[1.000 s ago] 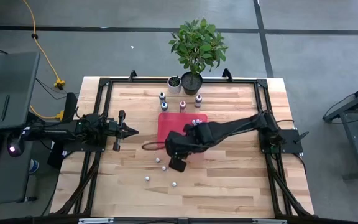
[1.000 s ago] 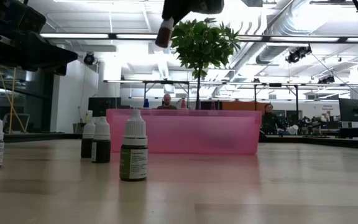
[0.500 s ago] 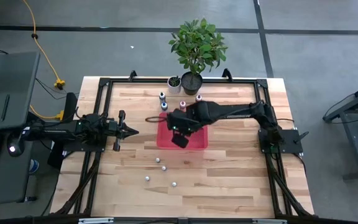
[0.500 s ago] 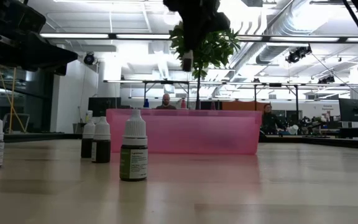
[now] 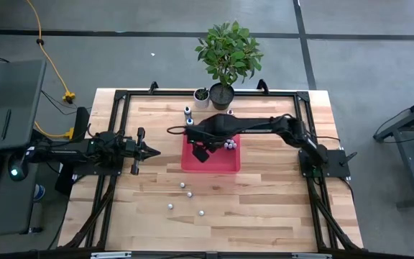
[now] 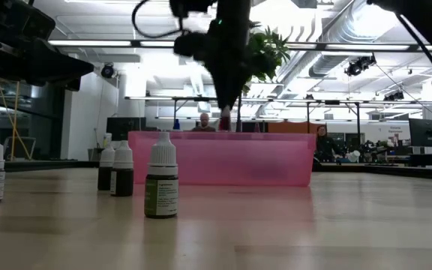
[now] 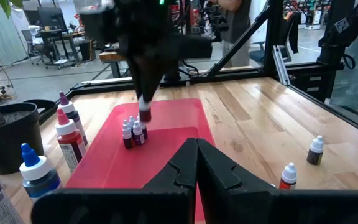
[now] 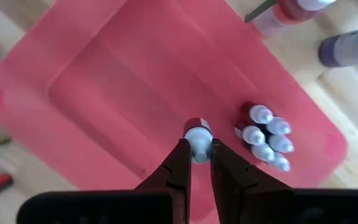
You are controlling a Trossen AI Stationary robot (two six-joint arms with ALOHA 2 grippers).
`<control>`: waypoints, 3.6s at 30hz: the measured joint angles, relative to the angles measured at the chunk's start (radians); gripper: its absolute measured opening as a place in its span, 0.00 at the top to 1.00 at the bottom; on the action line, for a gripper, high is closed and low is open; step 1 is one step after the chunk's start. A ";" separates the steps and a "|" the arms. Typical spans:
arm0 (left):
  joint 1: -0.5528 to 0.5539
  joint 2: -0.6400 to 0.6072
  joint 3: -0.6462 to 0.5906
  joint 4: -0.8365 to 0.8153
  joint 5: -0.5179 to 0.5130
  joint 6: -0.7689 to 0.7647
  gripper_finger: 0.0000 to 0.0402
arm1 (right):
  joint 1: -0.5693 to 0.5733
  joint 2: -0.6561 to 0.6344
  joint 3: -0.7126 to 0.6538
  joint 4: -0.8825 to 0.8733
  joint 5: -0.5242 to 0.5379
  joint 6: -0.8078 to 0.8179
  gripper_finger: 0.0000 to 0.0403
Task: Pick & Place food coloring
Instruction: Put the small red food coloring bottle into the pink container, then put the small green food coloring bottle into the pink container
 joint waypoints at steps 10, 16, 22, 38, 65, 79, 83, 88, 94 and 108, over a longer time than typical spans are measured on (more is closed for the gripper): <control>0.000 0.000 0.000 0.000 0.000 0.000 1.00 | -0.054 0.081 0.000 0.028 -0.018 0.076 0.98; 0.000 0.000 0.000 0.000 0.000 0.000 1.00 | -0.071 0.093 -0.002 0.033 -0.017 0.097 1.00; 0.000 0.000 0.000 0.000 0.000 0.000 1.00 | -0.087 0.093 -0.002 0.013 -0.034 0.119 1.00; 0.000 0.000 0.000 0.000 0.000 0.000 1.00 | -0.003 0.044 0.000 0.176 0.019 -0.108 1.00; 0.000 0.000 0.000 0.000 0.000 0.000 1.00 | 0.255 -0.348 -0.219 -0.094 0.191 -0.093 0.85; 0.000 0.000 0.000 0.000 0.000 0.000 1.00 | 0.353 -0.589 -0.923 0.575 -0.029 -0.003 0.83; 0.000 0.000 0.000 0.000 0.000 0.000 1.00 | 0.375 -0.538 -0.939 0.724 -0.139 -0.111 0.83; 0.000 0.000 0.000 0.000 0.000 0.000 1.00 | 0.363 -0.427 -0.825 0.731 -0.262 -0.179 0.83; 0.000 0.000 0.000 0.000 0.000 0.000 1.00 | 0.364 -0.266 -0.595 0.667 -0.362 -0.313 0.83; 0.000 0.000 0.000 0.000 0.000 0.000 1.00 | 0.379 0.079 -0.171 0.579 -0.408 -0.468 0.77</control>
